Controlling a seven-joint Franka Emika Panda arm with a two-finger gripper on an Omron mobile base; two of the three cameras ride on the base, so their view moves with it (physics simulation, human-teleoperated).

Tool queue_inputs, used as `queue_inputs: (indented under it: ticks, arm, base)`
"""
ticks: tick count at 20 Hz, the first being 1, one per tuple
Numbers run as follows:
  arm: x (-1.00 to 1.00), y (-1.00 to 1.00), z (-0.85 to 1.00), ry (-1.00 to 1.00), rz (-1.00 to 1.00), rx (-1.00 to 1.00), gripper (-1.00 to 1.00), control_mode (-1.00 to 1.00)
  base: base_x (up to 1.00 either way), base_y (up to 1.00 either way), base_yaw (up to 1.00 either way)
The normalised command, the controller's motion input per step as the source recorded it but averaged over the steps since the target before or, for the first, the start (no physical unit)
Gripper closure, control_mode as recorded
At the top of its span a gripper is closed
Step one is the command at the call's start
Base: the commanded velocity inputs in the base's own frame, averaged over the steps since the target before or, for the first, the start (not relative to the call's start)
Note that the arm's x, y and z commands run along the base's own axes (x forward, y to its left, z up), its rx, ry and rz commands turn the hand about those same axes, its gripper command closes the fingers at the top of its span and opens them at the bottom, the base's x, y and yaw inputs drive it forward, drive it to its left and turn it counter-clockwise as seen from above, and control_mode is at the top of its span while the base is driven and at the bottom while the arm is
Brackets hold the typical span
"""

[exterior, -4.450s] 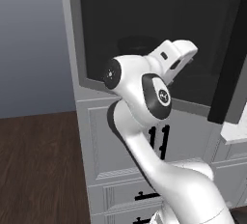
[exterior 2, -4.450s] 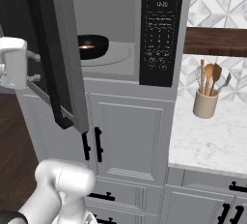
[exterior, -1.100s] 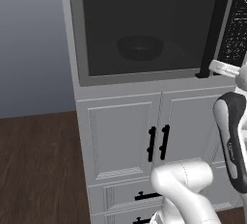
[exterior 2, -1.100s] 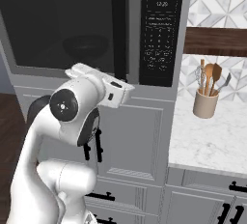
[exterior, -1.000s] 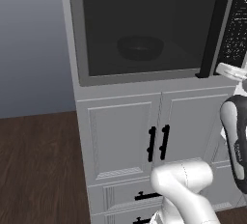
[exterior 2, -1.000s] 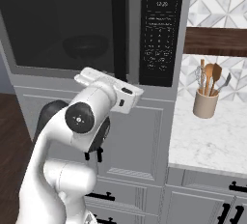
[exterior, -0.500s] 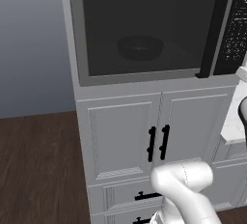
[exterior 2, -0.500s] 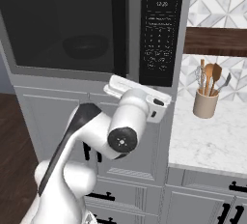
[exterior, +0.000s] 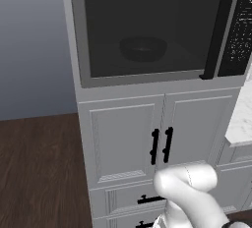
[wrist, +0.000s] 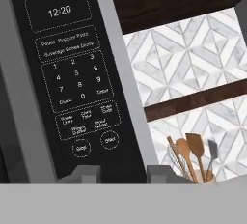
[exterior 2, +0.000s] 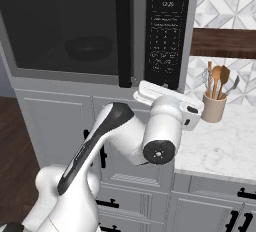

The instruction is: Open the microwave, place the bowl with waffle inside the microwave, then close the microwave door and turn it on.

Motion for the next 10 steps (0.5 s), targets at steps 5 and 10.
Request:
queue_inputs:
  ticks: [5,10]
  arm:
    - [0.02,-0.16,-0.10,-0.08,0.01,-0.22,1.00,-1.00]
    - [0.09,0.17,-0.13,-0.05,0.12,-0.34,1.00,-1.00]
  base:
    - [0.00,0.00,0.00]
    - [0.00,0.00,0.00]
